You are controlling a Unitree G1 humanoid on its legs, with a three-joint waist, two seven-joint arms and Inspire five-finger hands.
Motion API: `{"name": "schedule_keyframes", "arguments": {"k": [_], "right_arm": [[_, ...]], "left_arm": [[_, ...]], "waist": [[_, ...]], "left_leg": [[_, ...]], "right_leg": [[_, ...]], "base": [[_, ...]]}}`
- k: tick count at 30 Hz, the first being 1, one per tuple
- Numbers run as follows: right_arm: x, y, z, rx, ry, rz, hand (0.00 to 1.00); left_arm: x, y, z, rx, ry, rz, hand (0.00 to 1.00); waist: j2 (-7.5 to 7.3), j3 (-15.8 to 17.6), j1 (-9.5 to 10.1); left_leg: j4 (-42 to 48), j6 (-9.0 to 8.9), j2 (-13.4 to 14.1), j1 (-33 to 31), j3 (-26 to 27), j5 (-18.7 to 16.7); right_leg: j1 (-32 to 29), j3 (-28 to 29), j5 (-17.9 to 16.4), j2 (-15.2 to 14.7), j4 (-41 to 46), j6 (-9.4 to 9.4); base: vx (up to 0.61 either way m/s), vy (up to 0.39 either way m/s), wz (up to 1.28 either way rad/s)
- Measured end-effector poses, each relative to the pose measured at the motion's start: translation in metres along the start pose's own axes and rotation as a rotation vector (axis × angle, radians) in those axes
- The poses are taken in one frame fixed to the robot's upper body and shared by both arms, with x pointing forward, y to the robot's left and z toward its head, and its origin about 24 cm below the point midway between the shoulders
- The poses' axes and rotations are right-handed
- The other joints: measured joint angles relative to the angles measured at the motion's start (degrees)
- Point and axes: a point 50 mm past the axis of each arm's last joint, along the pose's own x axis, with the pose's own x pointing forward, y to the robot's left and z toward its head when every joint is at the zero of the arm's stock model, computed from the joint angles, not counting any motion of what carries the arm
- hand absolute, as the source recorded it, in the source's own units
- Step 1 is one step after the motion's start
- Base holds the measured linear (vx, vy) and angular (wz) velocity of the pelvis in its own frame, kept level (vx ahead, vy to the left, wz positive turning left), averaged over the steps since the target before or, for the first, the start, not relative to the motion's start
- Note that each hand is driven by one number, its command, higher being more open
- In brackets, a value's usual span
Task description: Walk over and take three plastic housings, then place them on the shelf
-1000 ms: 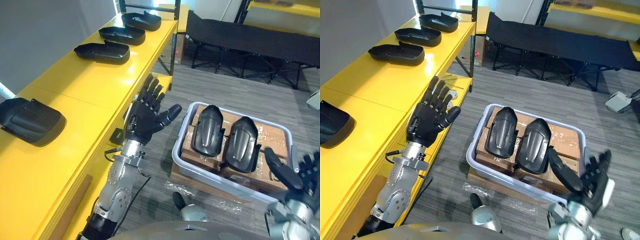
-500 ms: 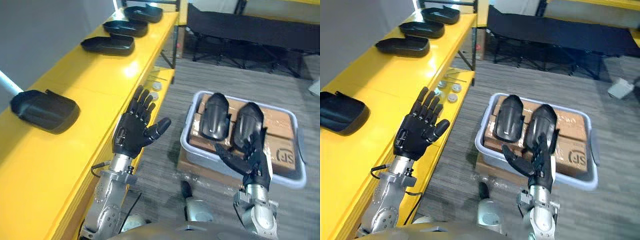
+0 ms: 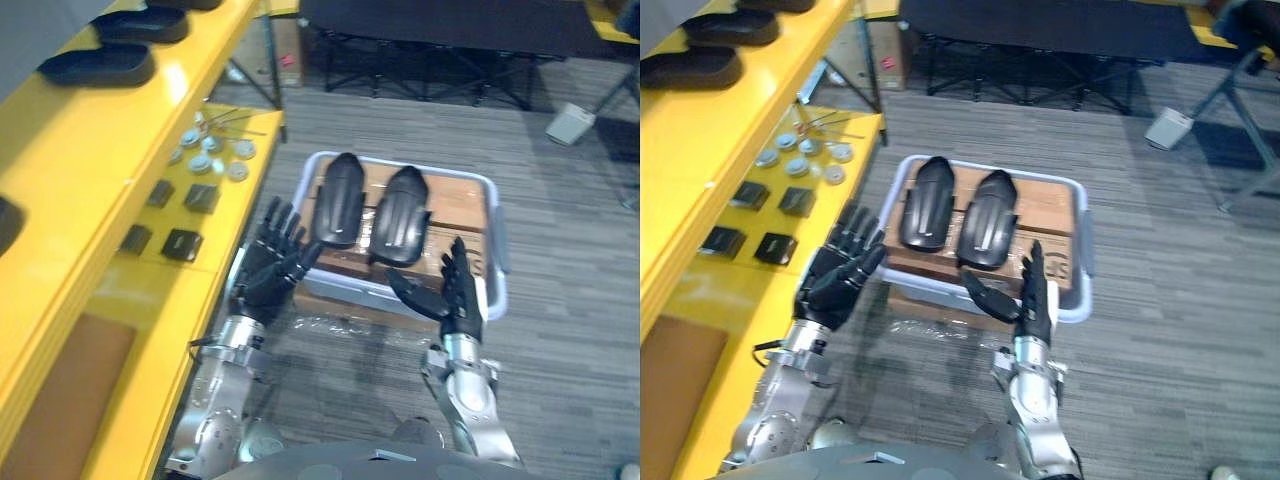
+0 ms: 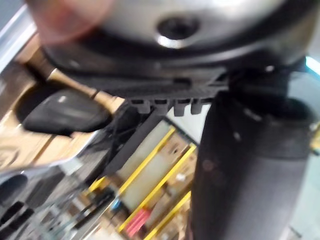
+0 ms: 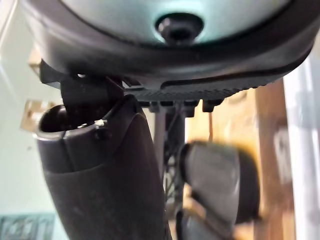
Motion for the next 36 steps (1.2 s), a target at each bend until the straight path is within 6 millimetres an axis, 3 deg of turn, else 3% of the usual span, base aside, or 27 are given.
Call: {"name": "schedule_keyframes", "arguments": {"k": [1,2,3,4,5,6,7,9,11,12,17,19,21,23,26,31,36], "right_arm": [[-0.005,-0.016,-0.005,-0.010,0.031,-0.045,1.00],[-0.009,-0.030,-0.007,-0.009,0.043,-0.096,1.00],[-0.009,-0.035,-0.007,-0.013,0.042,-0.114,1.00],[-0.008,-0.042,-0.006,-0.013,0.041,-0.125,1.00],[-0.010,-0.043,-0.008,0.004,0.052,-0.126,1.00],[-0.010,-0.043,-0.008,0.005,0.053,-0.119,1.00],[-0.008,-0.041,-0.007,0.005,0.049,-0.097,1.00],[-0.004,-0.033,-0.007,0.018,0.046,-0.080,1.00],[0.003,-0.024,-0.008,0.018,0.051,-0.055,1.00],[0.016,-0.012,-0.008,0.014,0.064,-0.040,1.00],[0.053,0.000,-0.001,0.006,0.059,-0.072,1.00],[0.077,0.000,0.015,-0.004,0.011,-0.111,1.00],[0.106,-0.006,0.044,-0.029,-0.075,-0.165,1.00],[0.139,-0.015,0.093,-0.035,-0.211,-0.257,1.00],[0.154,-0.022,0.127,-0.043,-0.295,-0.300,1.00],[0.170,-0.025,0.147,-0.068,-0.310,-0.313,1.00],[0.185,-0.025,0.169,-0.123,-0.322,-0.285,1.00]], "left_arm": [[0.000,-0.005,-0.006,-0.046,0.020,-0.022,1.00],[0.002,-0.010,-0.007,-0.058,0.025,-0.053,1.00],[0.002,-0.012,-0.006,-0.058,0.020,-0.066,1.00],[0.001,-0.015,-0.004,-0.059,0.012,-0.079,1.00],[0.000,-0.014,-0.004,-0.052,0.015,-0.088,1.00],[0.001,-0.015,-0.003,-0.052,0.012,-0.096,1.00],[0.000,-0.015,-0.003,-0.050,0.013,-0.104,1.00],[-0.001,-0.013,-0.004,-0.042,0.028,-0.099,1.00],[-0.003,-0.012,-0.005,-0.030,0.044,-0.105,1.00],[-0.004,-0.011,-0.003,0.045,0.064,-0.151,1.00],[-0.011,-0.004,0.001,0.292,0.168,-0.253,1.00],[-0.009,0.000,0.010,0.328,0.153,-0.258,1.00],[0.001,-0.001,0.023,0.353,0.088,-0.278,1.00],[0.012,-0.008,0.031,0.325,0.024,-0.315,1.00],[0.013,-0.016,0.023,0.300,0.046,-0.376,1.00],[0.012,-0.019,0.017,0.255,0.074,-0.413,1.00],[0.012,-0.018,0.015,0.116,0.057,-0.398,1.00]], "waist": [[-0.75,0.34,-1.22],[-0.69,0.29,-1.33],[-0.54,0.21,-1.32],[0.54,-0.45,-1.04],[0.55,-0.76,-1.02],[0.46,-0.75,-0.73],[0.65,-0.90,-0.10],[0.32,-0.82,-0.04],[0.49,-0.93,1.25],[-0.07,-0.57,2.65],[-0.14,-0.40,3.66],[-0.04,0.77,3.77],[0.26,3.23,4.17],[1.84,7.28,4.60],[2.20,9.18,5.71],[0.94,12.76,7.50],[1.81,16.56,8.86]], "left_leg": [[1.70,0.84,0.67,-0.54,-1.36,0.74],[0.69,-1.61,-1.21,-0.43,-3.74,-2.47],[-0.03,-1.63,-2.55,-0.50,-4.46,-3.18],[-1.52,-0.20,-5.15,-0.61,-5.01,-4.45],[-2.60,0.59,-5.71,0.83,-6.28,-5.95],[-2.89,1.10,-6.40,1.26,-7.16,-6.87],[-2.68,0.51,-7.54,1.20,-8.12,-9.21],[-1.57,0.28,-9.61,0.25,-8.53,-9.86],[-1.63,0.33,-11.52,0.16,-8.90,-9.81],[-1.38,-0.33,-13.14,0.00,-9.63,-9.42],[-3.06,-0.20,-15.48,-1.27,-10.14,-8.60],[-3.06,-0.14,-16.01,-4.28,-11.68,-7.72],[-3.12,-0.39,-16.32,-7.77,-13.23,-6.02],[-3.19,-0.51,-16.30,-11.01,-16.40,-4.16],[-3.12,-0.55,-16.13,-12.58,-18.22,-3.68],[-3.06,-0.57,-16.23,-12.94,-19.22,-3.66],[-2.95,-0.64,-16.57,-14.43,-21.38,-3.18]], "right_leg": [[1.69,0.11,-0.21,0.72,-1.29,-0.55],[2.40,0.22,-0.34,0.72,-2.22,-1.12],[2.30,0.58,-0.38,1.09,-2.58,-1.40],[1.38,1.81,-0.16,2.19,-2.65,-1.77],[1.22,2.60,-0.13,2.41,-2.54,-1.81],[1.02,3.10,-0.13,2.48,-2.51,-1.81],[0.23,3.32,0.18,1.79,-2.58,-1.29],[-0.27,3.28,1.68,-0.10,-2.76,-0.42],[-0.43,2.32,4.61,-1.65,-4.18,-0.32],[0.15,0.92,7.59,-2.86,-6.93,-0.20],[0.31,-2.94,12.59,-4.22,-10.73,-1.14],[-1.00,-5.16,12.51,-4.51,-11.39,-1.19],[-2.67,-6.65,12.37,-4.27,-12.67,-1.37],[-4.23,-7.34,12.53,-3.29,-13.10,-1.19],[-4.82,-7.95,12.63,-2.74,-13.02,-1.14],[-4.89,-8.18,12.65,-2.75,-12.38,-1.15],[-5.02,-9.82,12.65,-2.74,-12.22,-1.15]], "base": [[0.02,-0.238,-0.32],[0.00,-0.174,-0.45],[-0.03,-0.065,-0.73],[0.00,-0.031,-0.72],[0.02,-0.035,-0.68],[0.01,0.002,-0.51],[-0.01,0.039,-0.34],[-0.04,0.118,-0.10],[-0.08,0.185,-0.10],[-0.10,0.194,-0.16],[-0.09,0.107,0.03],[-0.12,0.013,0.31],[-0.12,-0.023,0.39],[-0.13,-0.047,0.34],[-0.06,-0.027,0.19],[0.01,0.003,0.09],[0.00,-0.003,0.15]]}}
